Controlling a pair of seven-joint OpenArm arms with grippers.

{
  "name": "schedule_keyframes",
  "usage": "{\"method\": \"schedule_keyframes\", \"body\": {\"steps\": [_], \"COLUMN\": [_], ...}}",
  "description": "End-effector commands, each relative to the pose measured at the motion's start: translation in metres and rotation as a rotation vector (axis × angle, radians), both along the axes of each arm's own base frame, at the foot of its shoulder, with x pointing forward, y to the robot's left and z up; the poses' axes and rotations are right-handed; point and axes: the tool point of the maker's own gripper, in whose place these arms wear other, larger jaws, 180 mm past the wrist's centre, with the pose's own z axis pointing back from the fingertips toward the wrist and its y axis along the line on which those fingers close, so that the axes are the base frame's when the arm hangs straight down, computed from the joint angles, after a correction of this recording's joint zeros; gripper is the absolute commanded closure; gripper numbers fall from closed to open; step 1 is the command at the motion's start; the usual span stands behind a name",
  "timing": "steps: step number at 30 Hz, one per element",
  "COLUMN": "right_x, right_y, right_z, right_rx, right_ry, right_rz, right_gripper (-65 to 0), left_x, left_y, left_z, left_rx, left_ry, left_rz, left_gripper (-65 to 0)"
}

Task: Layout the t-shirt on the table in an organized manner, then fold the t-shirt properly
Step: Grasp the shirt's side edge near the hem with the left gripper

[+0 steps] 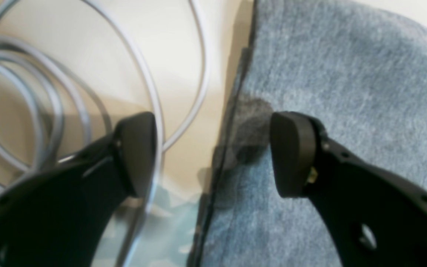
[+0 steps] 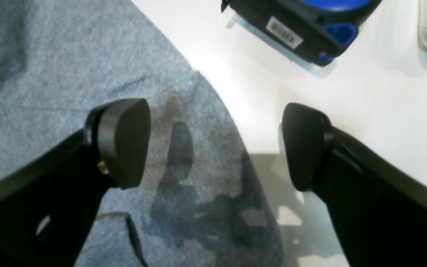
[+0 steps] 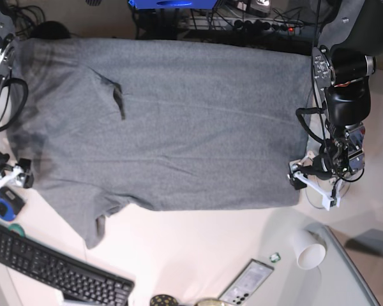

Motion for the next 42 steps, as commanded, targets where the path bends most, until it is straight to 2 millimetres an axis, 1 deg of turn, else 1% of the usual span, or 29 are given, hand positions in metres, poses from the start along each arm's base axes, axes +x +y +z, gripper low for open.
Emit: {"method": "schedule_keyframes", "body": {"steps": [1, 4, 9, 11, 14, 15, 17, 19, 21, 23, 25, 27, 30, 32, 35, 36, 37, 38, 39, 41, 42], "right_x": [0.017, 0.016, 0.016, 0.016, 0.016, 0.016, 0.016, 0.016, 0.016, 0.016, 0.017, 0.017, 0.018, 0.018, 0.017, 0.017, 0.017, 0.017, 0.017, 0.017, 0.017], "right_y": [-0.013, -0.014, -0.014, -0.014, -0.013, -0.013, -0.013, -0.013, -0.014, -0.014, -0.013, -0.011, -0.01, -0.01, -0.01, -0.01, -0.01, -0.01, -0.01, -0.009, -0.009], "right_z": [0.024, 0.023, 0.024, 0.024, 0.024, 0.024, 0.024, 0.024, 0.024, 0.024, 0.024, 0.024, 0.024, 0.024, 0.023, 0.023, 0.023, 0.022, 0.022, 0.022, 0.022], "right_rx": [-0.019, -0.02, -0.023, -0.023, -0.021, -0.021, -0.022, -0.022, -0.023, -0.023, -0.022, -0.019, -0.017, -0.017, -0.017, -0.017, -0.017, -0.016, -0.016, -0.015, -0.015], "right_ry": [-0.074, -0.073, -0.073, -0.073, -0.073, -0.073, -0.072, -0.072, -0.072, -0.072, -0.074, -0.074, -0.076, -0.076, -0.074, -0.074, -0.074, -0.072, -0.072, -0.073, -0.073], "right_rz": [-0.01, -0.012, -0.009, -0.009, -0.009, -0.009, -0.008, -0.008, -0.008, -0.008, -0.008, -0.007, -0.006, -0.006, -0.006, -0.006, -0.006, -0.006, -0.006, -0.004, -0.004], "right_gripper": [-52.4, -52.4, -52.4, -52.4, -52.4, -52.4, -52.4, -52.4, -52.4, -52.4, -52.4, -52.4, -52.4, -52.4, -52.4, -52.4, -52.4, -52.4, -52.4, -52.4, -52.4], "left_x": [0.012, 0.008, 0.008, 0.011, 0.025, 0.025, 0.03, 0.03, 0.026, 0.027, 0.019, 0.014, -0.001, -0.008, -0.017, -0.021, -0.023, -0.026, -0.029, -0.033, -0.033], "left_y": [0.006, 0.004, -0.005, -0.012, -0.01, -0.008, -0.004, -0.001, 0.009, 0.012, 0.012, 0.007, 0.002, 0.004, 0.017, 0.022, 0.025, 0.028, 0.031, 0.036, 0.037], "left_z": [0.013, 0.008, 0.005, 0.006, 0.026, 0.029, 0.042, 0.048, 0.053, 0.061, 0.06, 0.061, 0.05, 0.045, 0.037, 0.033, 0.029, 0.025, 0.021, 0.016, 0.015], "left_rx": [0.003, -0.003, -0.013, -0.022, 0.004, 0.013, 0.039, 0.052, 0.071, 0.083, 0.095, 0.108, 0.106, 0.107, 0.122, 0.128, 0.129, 0.128, 0.126, 0.126, 0.125], "left_ry": [-0.036, -0.025, -0.018, -0.026, -0.087, -0.098, -0.137, -0.131, -0.1, -0.102, -0.086, -0.091, -0.074, -0.059, -0.061, -0.062, -0.06, -0.056, -0.05, -0.047, -0.051], "left_rz": [0.006, 0.006, -0.005, -0.011, -0.023, -0.025, -0.032, -0.038, -0.04, -0.042, -0.052, -0.069, -0.075, -0.07, -0.057, -0.051, -0.044, -0.039, -0.033, -0.023, -0.018], "left_gripper": [-45.6, -45.6, -45.6, -45.4, -45.4, -45.4, -45.4, -45.4, -45.4, -45.4, -45.4, -45.4, -45.4, -45.4, -45.1, -42.9, -39.0, -33.2, -24.8, -5.4, 0.0]}}
